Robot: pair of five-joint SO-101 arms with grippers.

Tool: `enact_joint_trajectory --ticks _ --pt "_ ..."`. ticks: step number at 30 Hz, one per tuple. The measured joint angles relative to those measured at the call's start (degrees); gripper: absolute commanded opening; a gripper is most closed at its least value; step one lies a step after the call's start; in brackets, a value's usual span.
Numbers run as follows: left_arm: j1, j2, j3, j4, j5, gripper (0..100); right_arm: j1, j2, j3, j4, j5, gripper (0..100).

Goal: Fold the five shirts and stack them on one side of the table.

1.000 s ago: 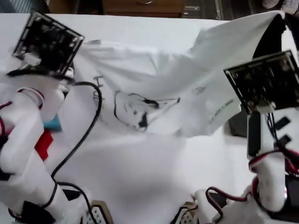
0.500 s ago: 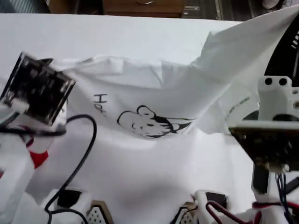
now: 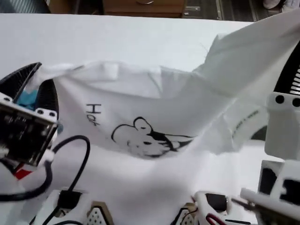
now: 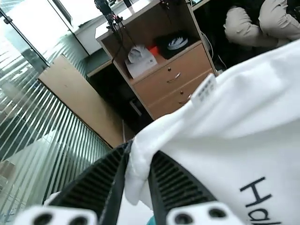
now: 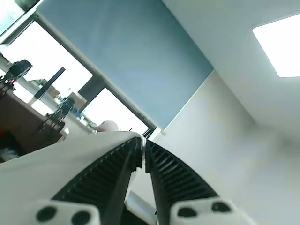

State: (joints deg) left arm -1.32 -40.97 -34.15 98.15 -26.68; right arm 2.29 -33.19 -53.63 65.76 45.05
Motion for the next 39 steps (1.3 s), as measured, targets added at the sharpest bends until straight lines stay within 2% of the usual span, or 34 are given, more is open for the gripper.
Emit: enact_joint_trajectory --ticks 12,17,24,32,35,39 --pt "0.0 0.0 2.99 -1.76 0.0 2 0.0 0.0 0.0 -2.64 0.0 2.0" --pt "0.0 1.05 9.05 -5.01 0.0 2 -0.09 -0.09 2.73 -2.64 0.0 2.0" --pt "0.0 2.46 21.36 -11.87 -0.18 2 -0.09 2.11 9.76 -2.64 0.0 2.0" --pt "0.0 2.55 35.34 -23.74 -0.18 2 -0.09 8.79 13.1 -2.64 0.0 2.1" --pt "0.0 3.78 37.19 -28.31 -0.18 2 -0.09 11.78 13.1 -4.92 0.0 2.1" --pt "-1.14 9.23 36.48 -30.59 -0.18 2 -0.09 17.32 13.1 -8.97 0.0 2.1"
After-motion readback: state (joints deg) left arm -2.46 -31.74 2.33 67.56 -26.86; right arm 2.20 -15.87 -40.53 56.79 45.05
